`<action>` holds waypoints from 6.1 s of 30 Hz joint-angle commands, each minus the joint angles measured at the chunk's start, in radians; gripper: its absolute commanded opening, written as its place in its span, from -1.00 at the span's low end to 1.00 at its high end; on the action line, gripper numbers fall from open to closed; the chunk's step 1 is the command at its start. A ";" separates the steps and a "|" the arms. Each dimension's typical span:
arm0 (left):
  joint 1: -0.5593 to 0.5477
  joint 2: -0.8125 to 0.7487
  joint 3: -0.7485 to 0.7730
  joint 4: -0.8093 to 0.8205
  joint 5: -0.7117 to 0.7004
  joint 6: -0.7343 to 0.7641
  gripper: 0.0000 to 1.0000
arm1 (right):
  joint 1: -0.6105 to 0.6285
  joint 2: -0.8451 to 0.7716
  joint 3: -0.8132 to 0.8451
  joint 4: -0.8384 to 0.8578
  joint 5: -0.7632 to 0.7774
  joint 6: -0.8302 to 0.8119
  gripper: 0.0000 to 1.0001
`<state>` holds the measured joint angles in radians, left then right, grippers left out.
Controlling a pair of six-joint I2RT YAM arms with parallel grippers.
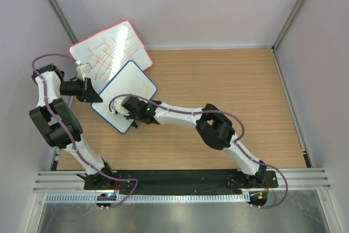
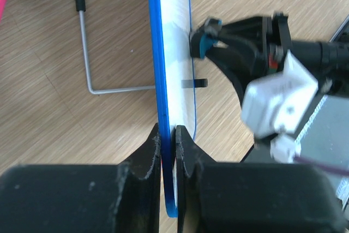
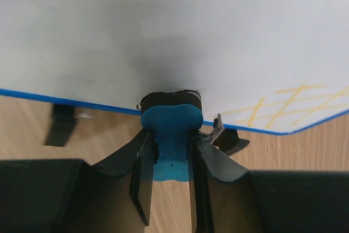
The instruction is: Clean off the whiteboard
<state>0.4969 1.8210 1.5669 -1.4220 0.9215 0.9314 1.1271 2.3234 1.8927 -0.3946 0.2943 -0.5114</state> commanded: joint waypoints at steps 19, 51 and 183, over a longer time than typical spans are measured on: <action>-0.027 -0.023 0.016 0.006 -0.058 0.029 -0.99 | -0.038 -0.059 -0.029 0.123 -0.072 0.134 -0.98; -0.038 -0.046 0.027 0.026 -0.095 -0.011 -0.99 | -0.236 -0.030 -0.008 0.528 -0.161 0.680 -0.98; -0.081 -0.037 0.030 0.038 -0.076 -0.017 -0.99 | -0.153 -0.050 -0.173 0.600 -0.015 0.716 -0.98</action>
<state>0.4286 1.7977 1.5818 -1.4033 0.8703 0.8375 0.8696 2.2665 1.6695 0.1528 0.3664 0.3634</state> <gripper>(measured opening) 0.089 0.322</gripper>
